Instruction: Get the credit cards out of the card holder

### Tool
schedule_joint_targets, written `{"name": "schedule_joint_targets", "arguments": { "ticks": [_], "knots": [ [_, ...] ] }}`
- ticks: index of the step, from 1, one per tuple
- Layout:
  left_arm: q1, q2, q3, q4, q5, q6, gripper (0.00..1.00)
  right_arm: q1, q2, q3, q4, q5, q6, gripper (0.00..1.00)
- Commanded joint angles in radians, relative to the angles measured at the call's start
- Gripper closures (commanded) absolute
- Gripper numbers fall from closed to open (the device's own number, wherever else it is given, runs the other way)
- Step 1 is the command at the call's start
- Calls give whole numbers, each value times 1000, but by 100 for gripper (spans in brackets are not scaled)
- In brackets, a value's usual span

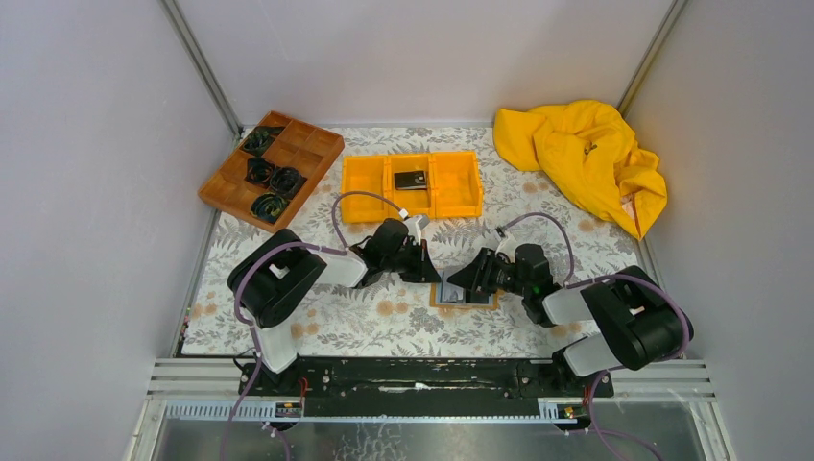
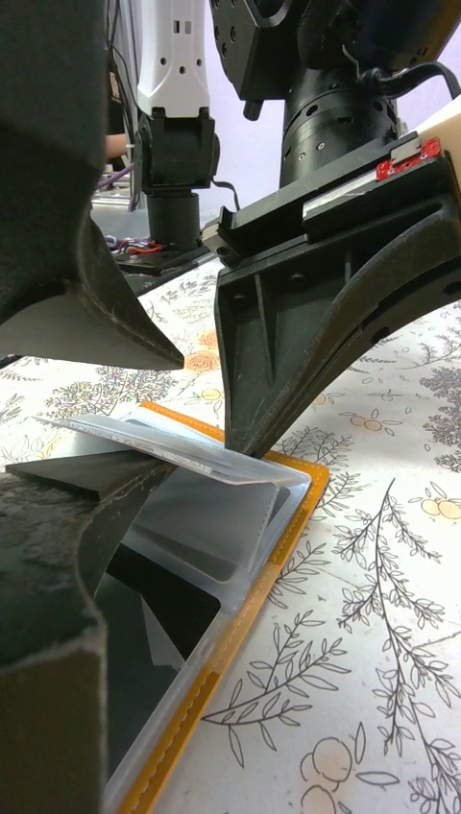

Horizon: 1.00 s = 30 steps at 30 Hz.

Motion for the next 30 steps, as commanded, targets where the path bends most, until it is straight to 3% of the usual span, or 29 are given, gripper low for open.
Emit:
{"name": "schedule_joint_targets", "arguments": {
  "ticks": [1, 21, 26, 30],
  "knots": [
    [-1, 3, 18, -41, -41, 28, 100, -11, -27, 11, -11, 14, -33, 58],
    [42, -27, 4, -64, -81, 40, 100, -37, -5, 14, -26, 13, -37, 67],
    [47, -29, 2, -63, -84, 40, 100, -40, -6, 14, -29, 14, -36, 74],
    [49, -30, 1, -64, -84, 39, 100, -42, -10, 14, -40, 17, -42, 86]
  ]
}}
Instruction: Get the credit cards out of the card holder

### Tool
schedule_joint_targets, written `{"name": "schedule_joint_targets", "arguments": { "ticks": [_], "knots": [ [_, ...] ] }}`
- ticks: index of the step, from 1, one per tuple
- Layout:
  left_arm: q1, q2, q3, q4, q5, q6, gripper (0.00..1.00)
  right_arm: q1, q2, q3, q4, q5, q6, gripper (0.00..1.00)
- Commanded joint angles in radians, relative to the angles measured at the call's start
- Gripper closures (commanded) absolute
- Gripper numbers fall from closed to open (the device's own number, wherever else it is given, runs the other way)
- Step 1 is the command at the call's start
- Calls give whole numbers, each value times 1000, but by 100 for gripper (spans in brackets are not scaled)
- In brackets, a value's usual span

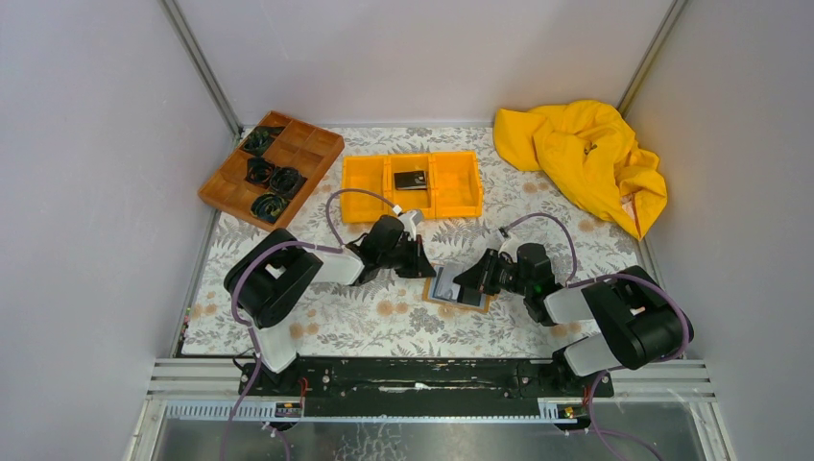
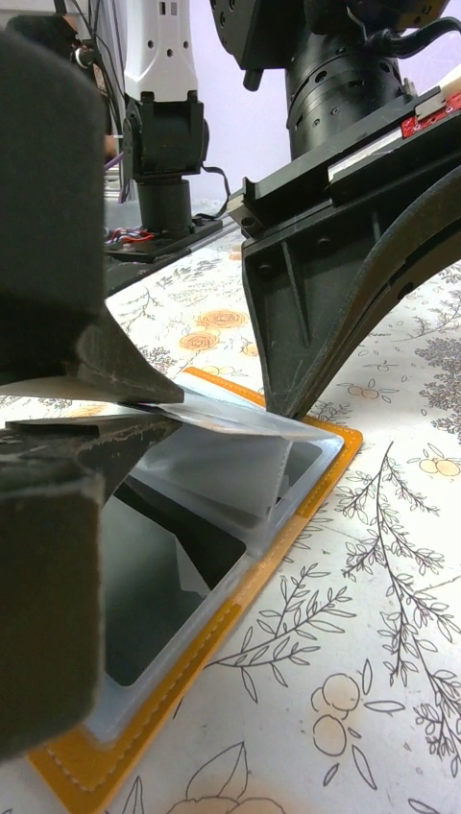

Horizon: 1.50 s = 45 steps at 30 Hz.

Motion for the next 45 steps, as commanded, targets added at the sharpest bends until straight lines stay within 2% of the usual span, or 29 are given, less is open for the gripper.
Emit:
{"name": "schedule_joint_targets", "arguments": {
  "ticks": [1, 5, 8, 26, 36, 42, 45],
  "knots": [
    [12, -18, 0, -43, -37, 30, 100, -11, -4, 14, 1, 13, -20, 87],
    [14, -21, -2, -42, -41, 31, 100, -12, -6, 16, -7, 16, -28, 97],
    [15, -21, -2, -43, -41, 29, 100, -13, -13, 19, -28, 20, -44, 100],
    [22, -39, -13, -46, -72, 25, 100, -16, -240, 7, -288, 266, -154, 100],
    [22, -44, -19, -32, -72, 24, 100, -15, -320, -5, -346, 347, -166, 100],
    [21, -59, -30, -17, -75, 24, 100, -16, -422, -32, -384, 435, -169, 100],
    [21, -84, -47, 1, -80, 27, 90, -16, -477, -48, -392, 458, -171, 100]
  ]
}}
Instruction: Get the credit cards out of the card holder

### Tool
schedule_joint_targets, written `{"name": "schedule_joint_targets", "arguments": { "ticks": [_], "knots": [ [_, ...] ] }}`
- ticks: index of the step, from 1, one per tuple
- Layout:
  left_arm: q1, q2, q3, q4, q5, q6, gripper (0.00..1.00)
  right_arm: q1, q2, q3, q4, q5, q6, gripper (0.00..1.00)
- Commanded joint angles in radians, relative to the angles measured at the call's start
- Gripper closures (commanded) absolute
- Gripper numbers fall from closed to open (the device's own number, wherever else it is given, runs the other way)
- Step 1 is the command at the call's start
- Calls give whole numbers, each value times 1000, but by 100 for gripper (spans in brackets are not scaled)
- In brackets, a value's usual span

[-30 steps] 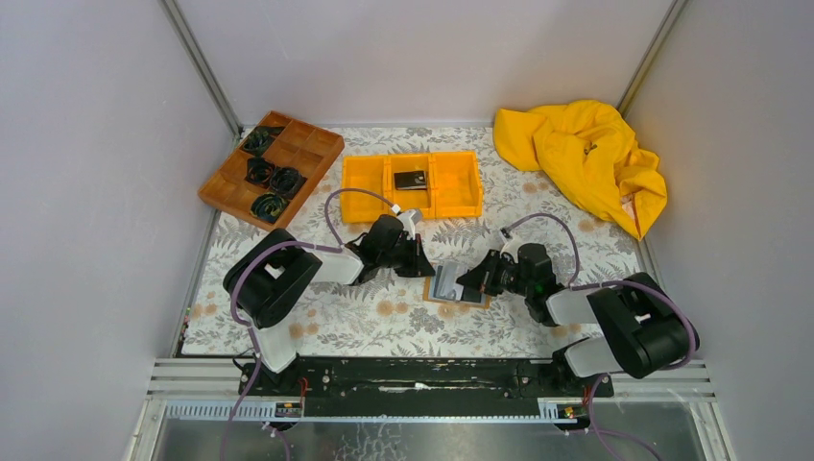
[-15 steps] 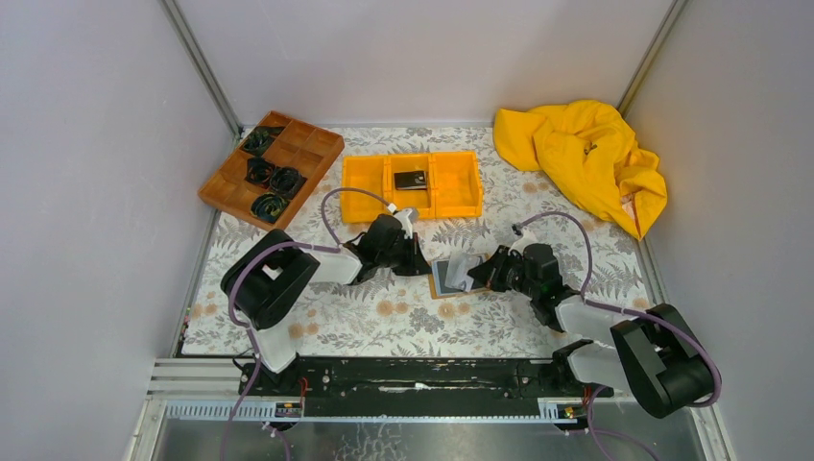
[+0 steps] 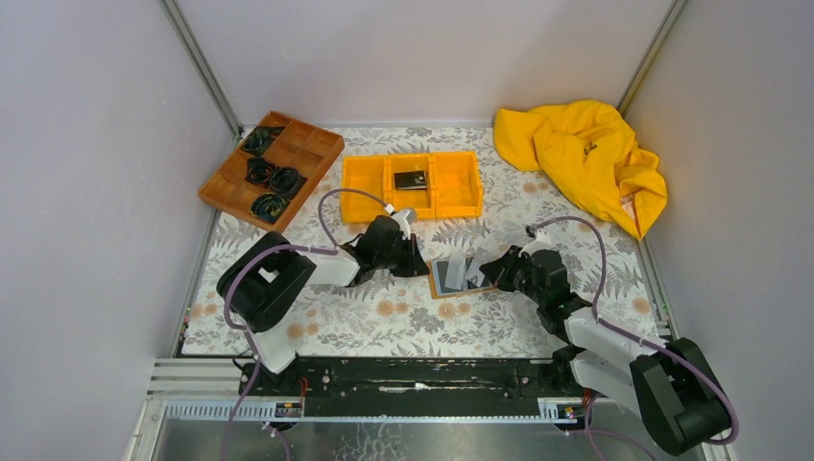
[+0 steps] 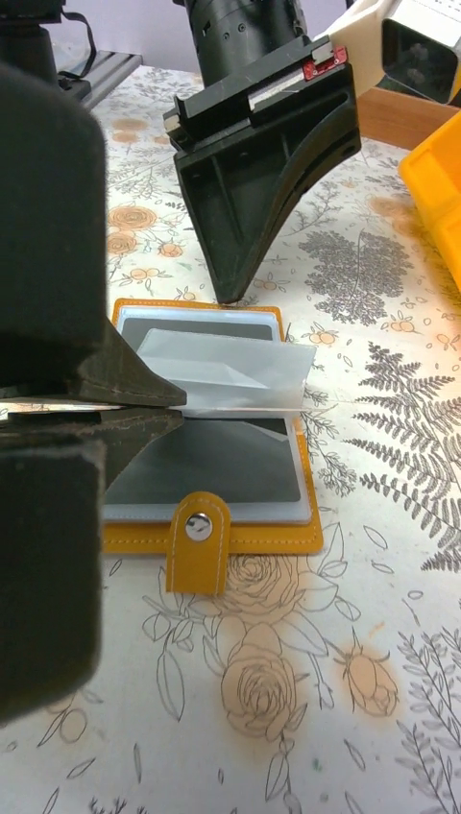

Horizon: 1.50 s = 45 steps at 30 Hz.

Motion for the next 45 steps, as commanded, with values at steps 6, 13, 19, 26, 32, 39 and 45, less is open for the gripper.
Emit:
{"name": "schedule_joint_targets", "arguments": {
  "ticks": [6, 13, 19, 26, 32, 39, 45],
  "knots": [
    [9, -166, -99, 116, -67, 30, 60, -6, -118, -40, -1, 87, -15, 100],
    [1, -281, -178, 225, -91, 42, 22, -8, -128, -51, 37, 60, -14, 100],
    [-12, -308, -203, 301, -32, 47, 21, -7, -28, -68, 306, -290, 2, 100],
    [-11, -313, -236, 403, 91, 49, 28, -8, 152, -84, 661, -560, 104, 100],
    [1, -282, -247, 496, 182, 26, 40, -7, 267, -86, 886, -665, 199, 100],
    [0, -251, -242, 577, 292, 6, 56, -7, 408, -73, 1101, -731, 303, 100],
    [0, -261, -247, 605, 317, 4, 56, -7, 501, -54, 1166, -755, 339, 100]
  ]
}}
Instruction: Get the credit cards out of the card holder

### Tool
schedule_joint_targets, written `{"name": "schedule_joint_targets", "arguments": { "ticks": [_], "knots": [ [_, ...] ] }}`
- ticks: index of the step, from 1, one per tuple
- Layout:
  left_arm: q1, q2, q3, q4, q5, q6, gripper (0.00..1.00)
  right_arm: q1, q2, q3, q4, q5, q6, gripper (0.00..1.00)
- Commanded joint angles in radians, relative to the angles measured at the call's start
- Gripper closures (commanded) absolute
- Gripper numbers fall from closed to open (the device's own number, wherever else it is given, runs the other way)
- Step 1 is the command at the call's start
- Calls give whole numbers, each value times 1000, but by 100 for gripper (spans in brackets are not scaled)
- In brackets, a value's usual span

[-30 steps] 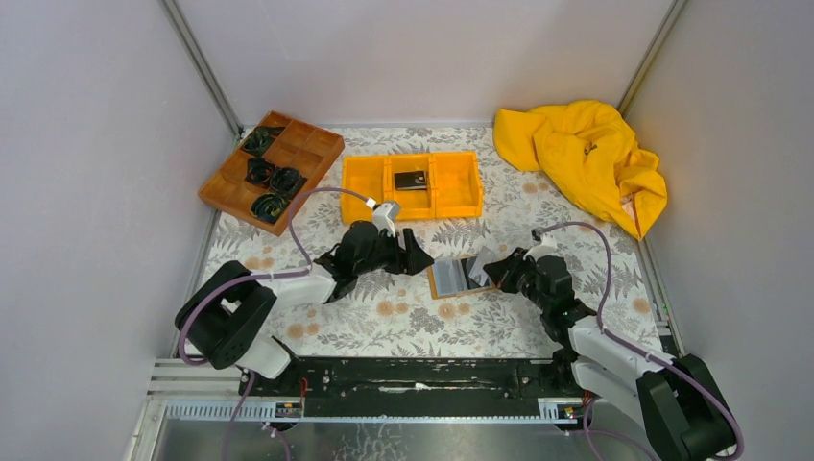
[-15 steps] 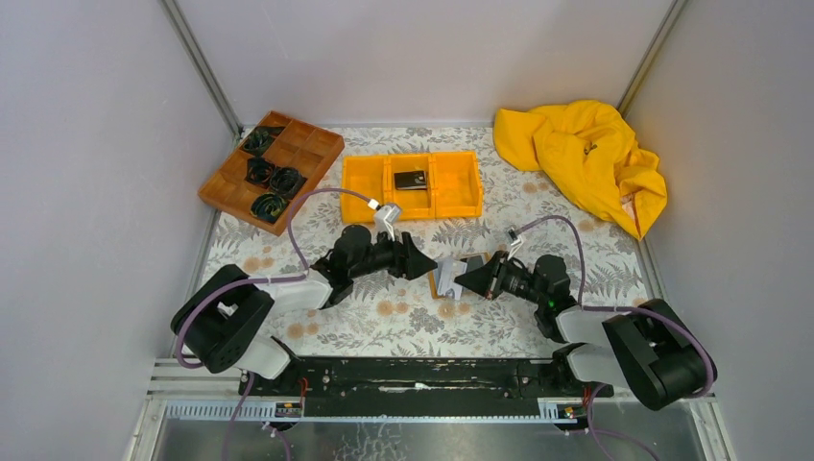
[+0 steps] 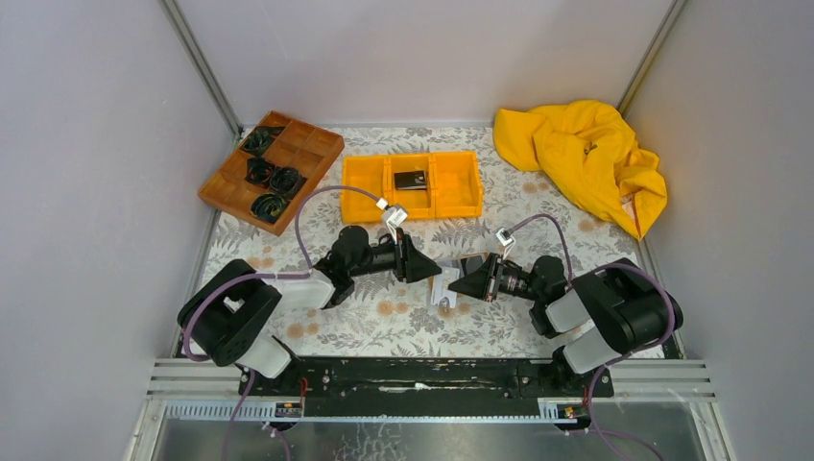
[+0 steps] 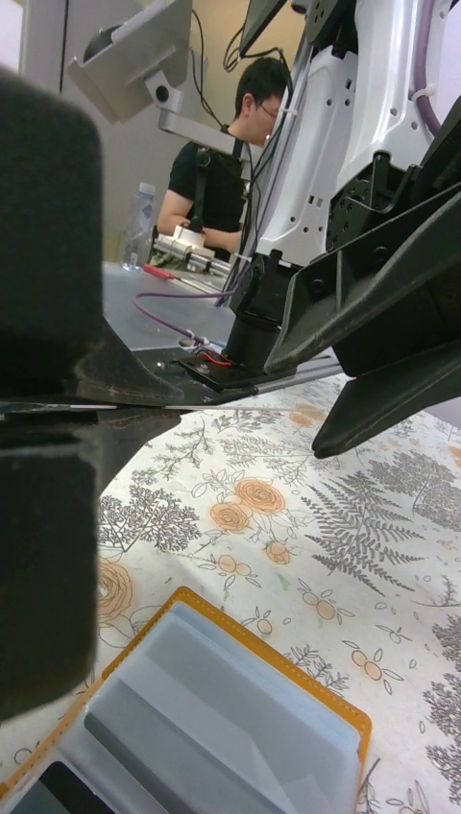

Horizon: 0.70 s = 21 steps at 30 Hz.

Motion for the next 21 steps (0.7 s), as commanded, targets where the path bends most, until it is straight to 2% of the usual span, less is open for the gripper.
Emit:
{"name": "schedule_joint_targets", "arguments": {
  "ticks": [1, 10, 14, 17, 21],
  "knots": [
    [2, -10, -11, 88, 40, 4, 56, -2, 15, 29, 169, -53, 32, 100],
    [2, 23, 3, 95, 70, -4, 58, -1, 16, 34, 170, -62, 35, 100],
    [2, 32, 6, 103, 79, -9, 77, -1, 17, 35, 170, -64, 39, 100],
    [1, 35, 8, 105, 83, -14, 98, 0, 22, 37, 170, -66, 40, 100],
    [2, 32, -3, 130, 76, -30, 100, 0, 23, 32, 169, -49, 36, 100]
  ]
}}
